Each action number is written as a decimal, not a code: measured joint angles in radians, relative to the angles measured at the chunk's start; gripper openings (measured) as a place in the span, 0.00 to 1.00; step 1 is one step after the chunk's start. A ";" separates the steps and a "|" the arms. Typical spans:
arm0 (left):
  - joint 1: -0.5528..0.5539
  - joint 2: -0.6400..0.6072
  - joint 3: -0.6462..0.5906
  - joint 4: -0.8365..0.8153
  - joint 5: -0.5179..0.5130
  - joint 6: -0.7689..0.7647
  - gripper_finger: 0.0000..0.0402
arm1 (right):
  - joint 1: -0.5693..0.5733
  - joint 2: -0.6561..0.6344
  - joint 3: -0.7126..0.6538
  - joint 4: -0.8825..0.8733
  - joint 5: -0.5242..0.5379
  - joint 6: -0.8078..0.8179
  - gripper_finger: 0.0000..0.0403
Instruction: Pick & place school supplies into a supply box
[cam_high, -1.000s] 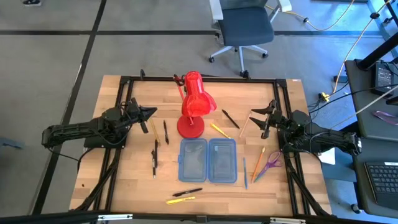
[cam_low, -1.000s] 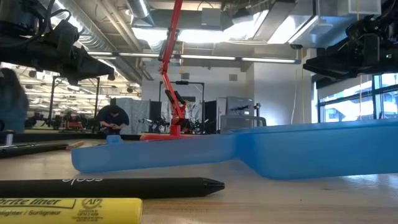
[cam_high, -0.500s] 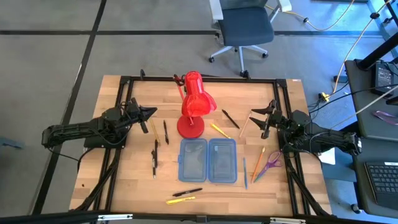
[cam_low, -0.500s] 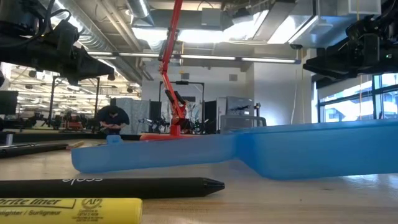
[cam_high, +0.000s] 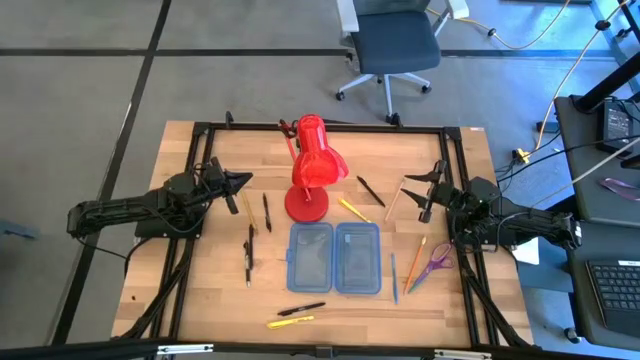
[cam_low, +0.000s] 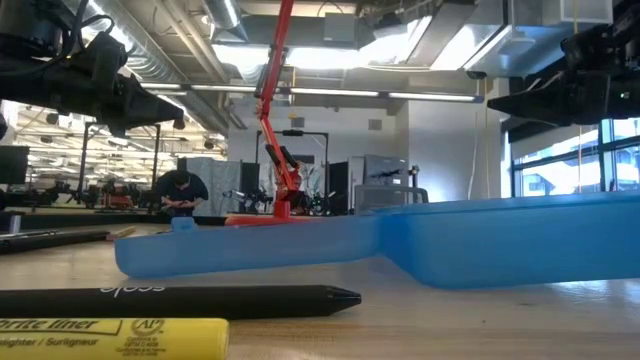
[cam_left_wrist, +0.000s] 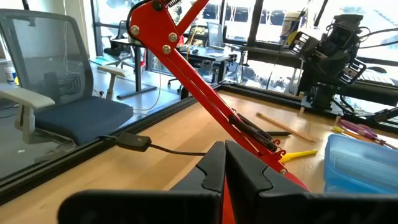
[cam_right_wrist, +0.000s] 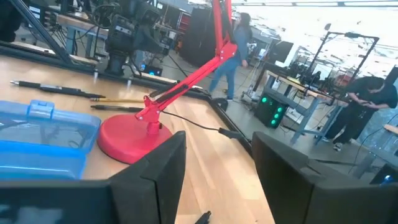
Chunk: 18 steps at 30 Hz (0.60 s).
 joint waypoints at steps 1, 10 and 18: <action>0.000 0.000 0.000 0.000 0.000 0.000 0.02 | 0.000 0.000 0.000 0.000 0.000 0.004 0.47; 0.000 0.000 0.000 0.000 0.000 0.000 0.03 | 0.000 0.000 0.000 0.000 -0.017 0.151 0.47; 0.000 0.000 0.000 0.000 0.000 -0.048 0.02 | 0.000 0.000 0.000 -0.002 -0.021 0.413 0.47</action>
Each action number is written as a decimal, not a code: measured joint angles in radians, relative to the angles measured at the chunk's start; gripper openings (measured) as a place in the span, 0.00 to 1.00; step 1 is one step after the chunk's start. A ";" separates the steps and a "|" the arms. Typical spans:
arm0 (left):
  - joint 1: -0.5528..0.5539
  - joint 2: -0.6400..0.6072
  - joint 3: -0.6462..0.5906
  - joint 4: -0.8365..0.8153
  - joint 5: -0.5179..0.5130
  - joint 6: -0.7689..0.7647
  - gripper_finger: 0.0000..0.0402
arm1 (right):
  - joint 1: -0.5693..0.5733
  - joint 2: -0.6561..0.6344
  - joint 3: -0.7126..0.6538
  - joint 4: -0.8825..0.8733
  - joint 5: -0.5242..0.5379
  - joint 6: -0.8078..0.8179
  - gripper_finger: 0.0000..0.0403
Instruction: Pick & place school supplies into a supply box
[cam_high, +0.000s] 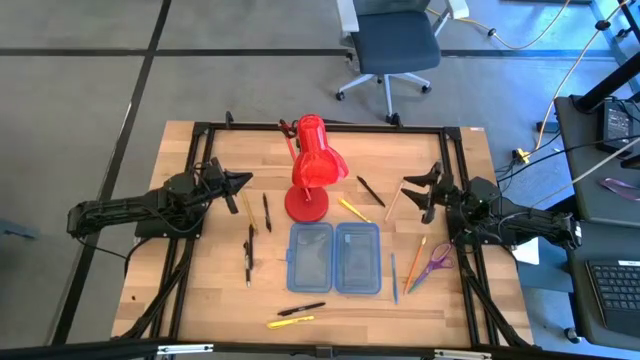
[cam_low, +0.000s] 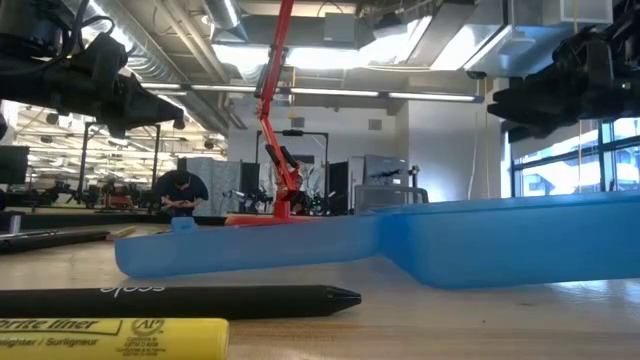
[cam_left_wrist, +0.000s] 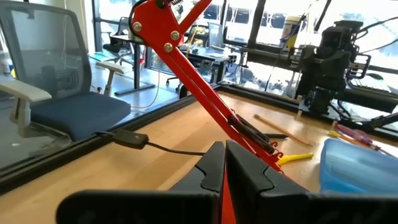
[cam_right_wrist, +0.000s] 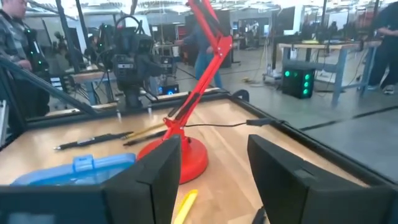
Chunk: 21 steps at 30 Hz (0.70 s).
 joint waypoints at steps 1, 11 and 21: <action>0.000 0.000 0.000 0.000 0.000 -0.006 0.02 | 0.000 0.000 0.000 0.000 0.000 0.011 0.47; 0.000 0.000 0.000 0.002 0.000 -0.050 0.03 | 0.000 0.000 0.000 -0.004 -0.019 0.118 0.47; 0.000 0.000 0.000 0.002 -0.002 -0.093 0.09 | 0.000 0.000 0.000 -0.004 -0.017 0.086 0.47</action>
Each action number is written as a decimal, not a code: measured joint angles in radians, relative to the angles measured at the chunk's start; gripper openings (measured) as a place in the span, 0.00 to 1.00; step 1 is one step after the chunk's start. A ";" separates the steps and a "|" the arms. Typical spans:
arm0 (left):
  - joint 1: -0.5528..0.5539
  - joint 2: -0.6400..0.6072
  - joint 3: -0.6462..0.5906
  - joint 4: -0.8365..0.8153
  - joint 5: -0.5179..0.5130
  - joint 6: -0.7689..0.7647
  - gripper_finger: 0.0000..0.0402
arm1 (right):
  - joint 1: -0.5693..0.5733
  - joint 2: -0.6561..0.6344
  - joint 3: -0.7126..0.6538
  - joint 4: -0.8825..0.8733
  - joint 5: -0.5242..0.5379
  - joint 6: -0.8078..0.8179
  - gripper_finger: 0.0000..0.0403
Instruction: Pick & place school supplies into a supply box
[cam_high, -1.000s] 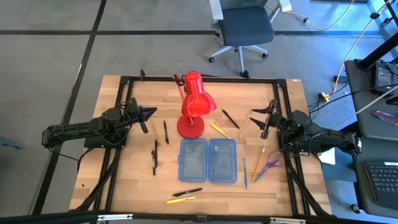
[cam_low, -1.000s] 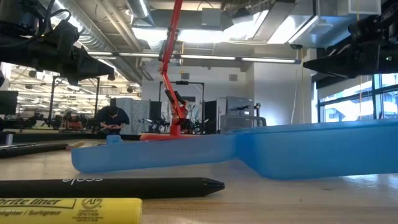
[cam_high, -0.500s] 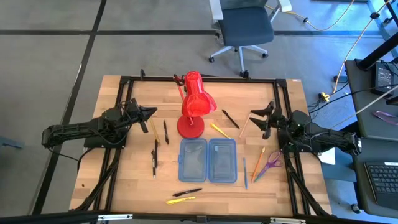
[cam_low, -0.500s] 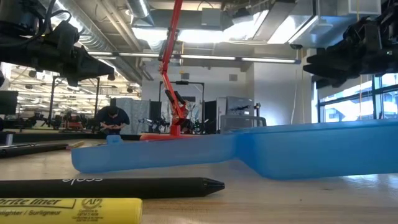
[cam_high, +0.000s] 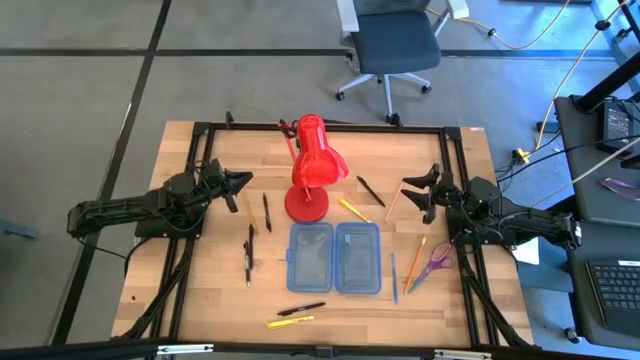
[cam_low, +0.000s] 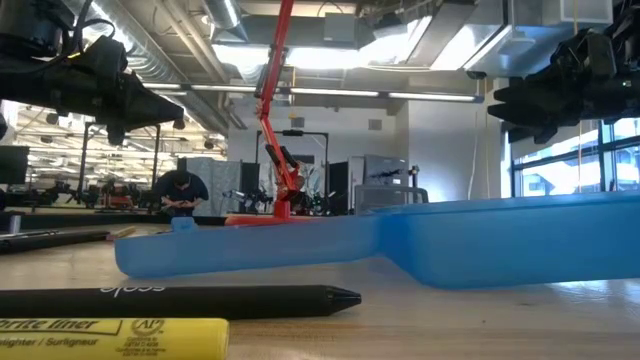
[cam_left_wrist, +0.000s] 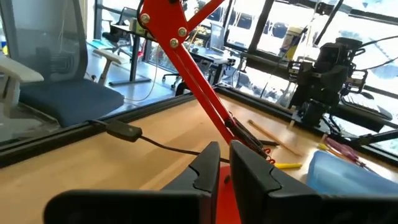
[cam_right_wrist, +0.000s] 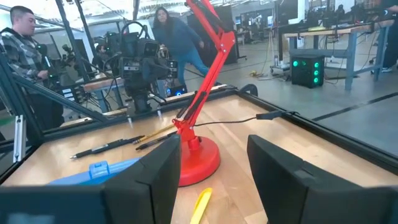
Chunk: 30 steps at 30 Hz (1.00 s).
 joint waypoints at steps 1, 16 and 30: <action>0.000 0.000 0.000 0.000 0.000 0.021 0.09 | 0.000 0.000 0.000 0.000 0.000 0.000 0.47; 0.000 0.000 0.000 0.004 0.058 0.063 0.21 | 0.000 0.000 0.000 -0.008 -0.045 -0.001 0.47; 0.000 0.000 0.000 -0.005 0.096 -0.023 0.38 | 0.000 0.000 0.000 0.048 -0.065 -0.027 0.47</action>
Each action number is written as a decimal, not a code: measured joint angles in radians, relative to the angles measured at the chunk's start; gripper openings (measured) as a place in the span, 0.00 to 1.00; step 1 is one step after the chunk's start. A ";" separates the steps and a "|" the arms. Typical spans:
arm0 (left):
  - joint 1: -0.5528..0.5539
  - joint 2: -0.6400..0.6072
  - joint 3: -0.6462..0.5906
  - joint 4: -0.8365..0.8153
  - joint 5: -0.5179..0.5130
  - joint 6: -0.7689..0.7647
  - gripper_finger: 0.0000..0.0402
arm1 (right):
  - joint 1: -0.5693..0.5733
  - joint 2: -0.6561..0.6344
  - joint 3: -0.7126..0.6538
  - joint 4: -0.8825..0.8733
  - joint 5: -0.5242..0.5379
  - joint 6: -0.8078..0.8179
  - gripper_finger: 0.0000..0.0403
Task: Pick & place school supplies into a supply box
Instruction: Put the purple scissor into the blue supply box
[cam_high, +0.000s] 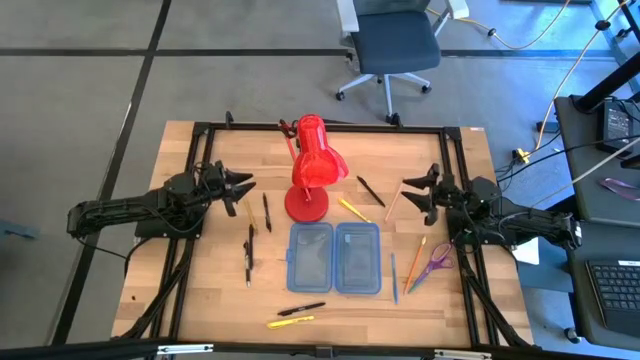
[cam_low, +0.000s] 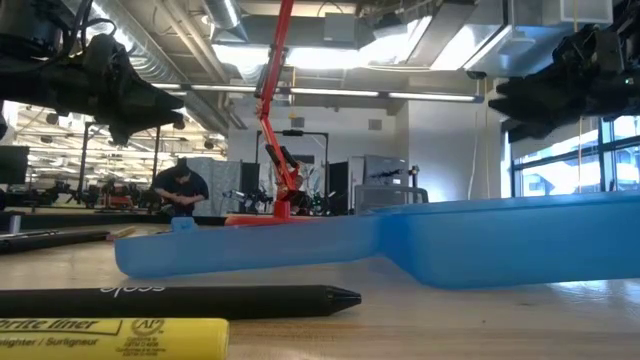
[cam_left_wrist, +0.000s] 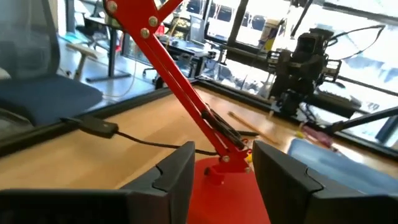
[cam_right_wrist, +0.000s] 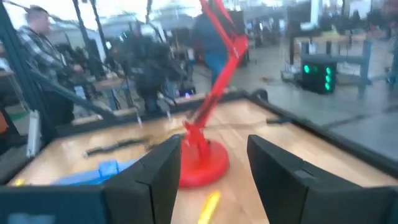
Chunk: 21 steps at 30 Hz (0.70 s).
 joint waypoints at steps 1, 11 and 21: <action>0.000 0.000 0.000 0.000 -0.002 -0.002 0.38 | 0.000 0.000 0.007 0.008 -0.031 -0.011 0.47; 0.000 0.000 0.000 0.003 -0.026 0.023 0.38 | 0.003 0.258 0.371 -0.338 -0.138 -0.122 0.47; 0.000 0.000 0.000 0.008 -0.063 0.069 0.38 | 0.061 0.784 0.889 -0.968 -0.218 -0.123 0.47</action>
